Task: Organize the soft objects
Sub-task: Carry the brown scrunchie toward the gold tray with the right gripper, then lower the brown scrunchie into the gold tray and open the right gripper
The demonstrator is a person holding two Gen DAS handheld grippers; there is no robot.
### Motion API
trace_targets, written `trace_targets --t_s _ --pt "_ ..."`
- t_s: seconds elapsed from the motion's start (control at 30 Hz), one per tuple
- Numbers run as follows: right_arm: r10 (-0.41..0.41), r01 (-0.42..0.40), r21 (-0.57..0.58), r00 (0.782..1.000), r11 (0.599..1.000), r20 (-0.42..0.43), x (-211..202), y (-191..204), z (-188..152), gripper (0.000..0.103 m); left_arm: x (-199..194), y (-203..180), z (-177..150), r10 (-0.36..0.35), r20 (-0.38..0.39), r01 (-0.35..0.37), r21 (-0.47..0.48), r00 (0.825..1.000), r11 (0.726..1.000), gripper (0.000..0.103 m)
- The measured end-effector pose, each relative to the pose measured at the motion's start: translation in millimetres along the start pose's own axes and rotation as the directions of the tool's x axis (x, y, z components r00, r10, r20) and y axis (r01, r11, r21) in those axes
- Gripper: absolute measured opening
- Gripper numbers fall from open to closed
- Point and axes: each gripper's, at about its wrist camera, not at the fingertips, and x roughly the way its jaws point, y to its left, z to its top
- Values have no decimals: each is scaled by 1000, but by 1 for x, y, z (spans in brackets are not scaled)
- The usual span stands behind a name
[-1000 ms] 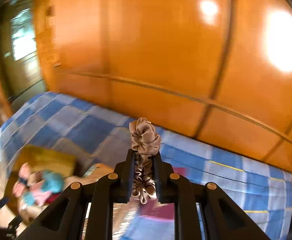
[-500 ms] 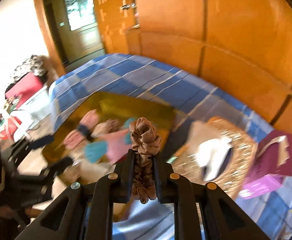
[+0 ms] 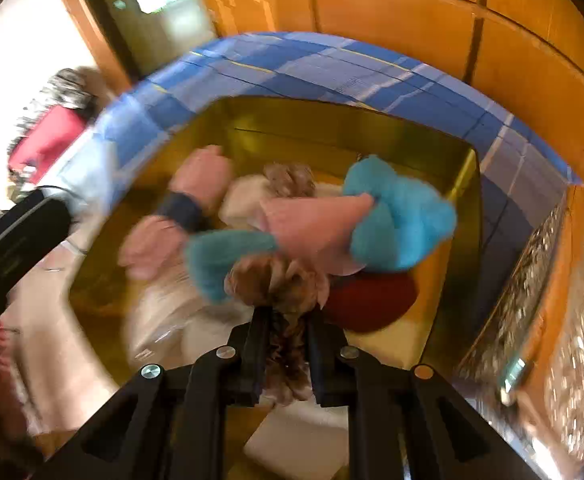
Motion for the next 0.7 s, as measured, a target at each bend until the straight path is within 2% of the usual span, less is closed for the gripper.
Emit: trace_targets --t_s 0.17,0.4,0.7 --pt "13 -13 -16 1000 1000 12 1 2 -1 23 2 -8 -3 -9 -9 9 20 1000 1000 75" --pt "7 -7 -9 998 1000 64 -18 0 -15 40 -1 -14 -5 -19 -5 19 30 1000 999 75" --pt "-78 87 -33 977 996 199 -67 2 -37 43 -8 -28 -8 -51 1 51 58 999 997 75"
